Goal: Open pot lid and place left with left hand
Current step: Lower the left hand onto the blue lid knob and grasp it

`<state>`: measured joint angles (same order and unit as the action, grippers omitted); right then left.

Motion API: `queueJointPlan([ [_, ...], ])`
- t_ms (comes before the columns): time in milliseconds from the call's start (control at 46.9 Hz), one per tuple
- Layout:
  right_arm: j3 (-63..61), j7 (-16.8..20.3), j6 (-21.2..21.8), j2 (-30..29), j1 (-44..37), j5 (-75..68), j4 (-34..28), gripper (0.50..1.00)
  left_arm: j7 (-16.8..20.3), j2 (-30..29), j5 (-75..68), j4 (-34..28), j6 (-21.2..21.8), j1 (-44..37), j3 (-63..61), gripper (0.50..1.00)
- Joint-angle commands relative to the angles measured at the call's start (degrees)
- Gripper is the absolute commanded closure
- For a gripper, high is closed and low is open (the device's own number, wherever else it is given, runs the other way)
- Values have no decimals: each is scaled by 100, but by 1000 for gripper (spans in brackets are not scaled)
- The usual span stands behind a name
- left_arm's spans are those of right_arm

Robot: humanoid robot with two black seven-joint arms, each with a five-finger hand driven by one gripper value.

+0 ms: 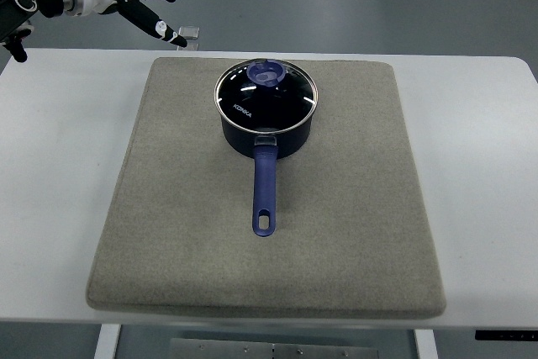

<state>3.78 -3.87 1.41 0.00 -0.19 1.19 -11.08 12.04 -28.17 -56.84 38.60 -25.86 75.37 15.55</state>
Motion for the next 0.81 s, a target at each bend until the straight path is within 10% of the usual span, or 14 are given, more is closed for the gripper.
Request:
queueJointPlan([
  [0, 0, 0, 0, 0, 2, 4, 0, 583, 0, 250, -449, 7, 2, 171, -227, 529],
  [789, 0, 0, 0, 0, 2, -5, 0, 583, -18, 1499, -1523, 25, 2, 742, -843, 542],
])
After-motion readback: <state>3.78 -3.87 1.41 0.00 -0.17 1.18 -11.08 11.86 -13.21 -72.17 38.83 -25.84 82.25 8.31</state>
